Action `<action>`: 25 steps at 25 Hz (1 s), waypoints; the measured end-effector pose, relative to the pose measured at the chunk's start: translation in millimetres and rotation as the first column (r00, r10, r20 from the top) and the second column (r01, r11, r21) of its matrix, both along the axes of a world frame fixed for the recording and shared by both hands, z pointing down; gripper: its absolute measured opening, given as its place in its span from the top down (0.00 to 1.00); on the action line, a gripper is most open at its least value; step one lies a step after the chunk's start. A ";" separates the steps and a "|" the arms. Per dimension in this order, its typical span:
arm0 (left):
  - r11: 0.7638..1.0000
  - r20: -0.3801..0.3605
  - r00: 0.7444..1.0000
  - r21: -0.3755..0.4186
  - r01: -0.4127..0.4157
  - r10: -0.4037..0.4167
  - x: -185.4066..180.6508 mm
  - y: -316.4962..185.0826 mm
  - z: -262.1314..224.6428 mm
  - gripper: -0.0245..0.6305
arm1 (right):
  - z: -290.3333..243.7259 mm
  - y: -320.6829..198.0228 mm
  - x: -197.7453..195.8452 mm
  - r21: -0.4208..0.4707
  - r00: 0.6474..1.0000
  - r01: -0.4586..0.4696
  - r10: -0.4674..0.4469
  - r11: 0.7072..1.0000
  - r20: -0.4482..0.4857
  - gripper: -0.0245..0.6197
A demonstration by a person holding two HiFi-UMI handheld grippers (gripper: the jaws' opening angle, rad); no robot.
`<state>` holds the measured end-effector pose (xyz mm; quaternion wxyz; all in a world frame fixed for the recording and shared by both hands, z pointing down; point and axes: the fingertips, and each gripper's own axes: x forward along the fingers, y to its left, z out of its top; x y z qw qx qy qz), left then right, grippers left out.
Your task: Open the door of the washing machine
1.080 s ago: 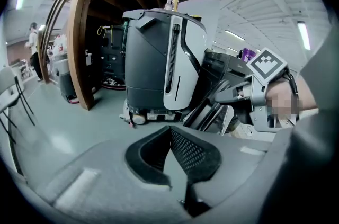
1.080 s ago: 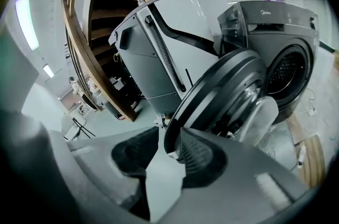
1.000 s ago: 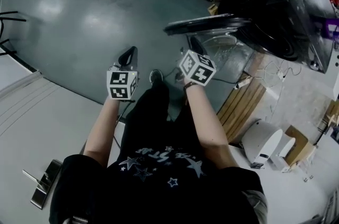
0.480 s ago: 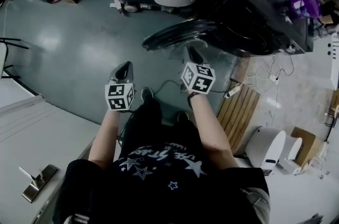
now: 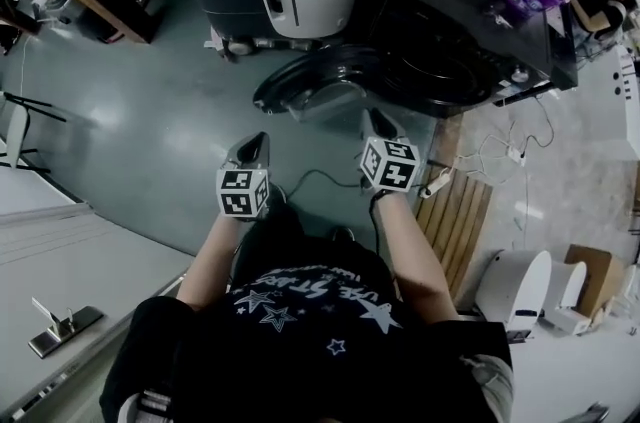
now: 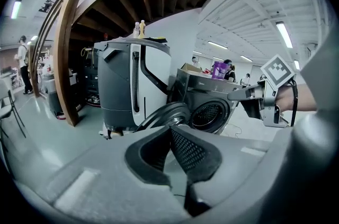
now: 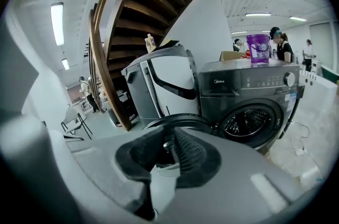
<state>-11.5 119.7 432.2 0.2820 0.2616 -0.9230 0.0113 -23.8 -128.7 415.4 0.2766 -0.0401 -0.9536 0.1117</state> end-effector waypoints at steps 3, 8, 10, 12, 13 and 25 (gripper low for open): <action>1.000 0.004 1.000 0.013 0.006 -0.006 17.1 -13.1 -6.3 0.95 | -6.7 -17.5 21.4 -0.003 1.000 -0.008 0.008 1.000 0.014 0.87; 1.000 0.034 0.999 0.008 -0.015 0.014 42.9 -39.7 -18.6 0.95 | -23.7 -38.7 58.2 0.001 0.999 -0.001 0.001 1.000 0.054 0.87; 1.000 0.047 0.998 0.003 -0.029 0.029 56.3 -51.9 -23.6 0.95 | -28.5 -45.4 75.9 0.012 0.998 0.012 -0.013 1.000 0.065 0.87; 0.999 0.055 0.998 0.010 -0.038 0.037 68.4 -64.4 -28.2 0.95 | -30.0 -52.4 90.6 0.022 0.997 0.026 -0.027 0.999 0.066 0.87; 0.999 0.056 0.998 0.019 -0.040 0.039 74.5 -70.1 -30.4 0.95 | -30.4 -55.9 97.3 0.023 0.997 0.029 -0.031 0.999 0.066 0.87; 0.998 0.069 0.997 0.040 -0.049 0.046 150.4 -104.6 -45.1 0.95 | -30.8 -100.3 182.6 -0.041 0.996 -0.015 0.019 0.999 0.084 0.88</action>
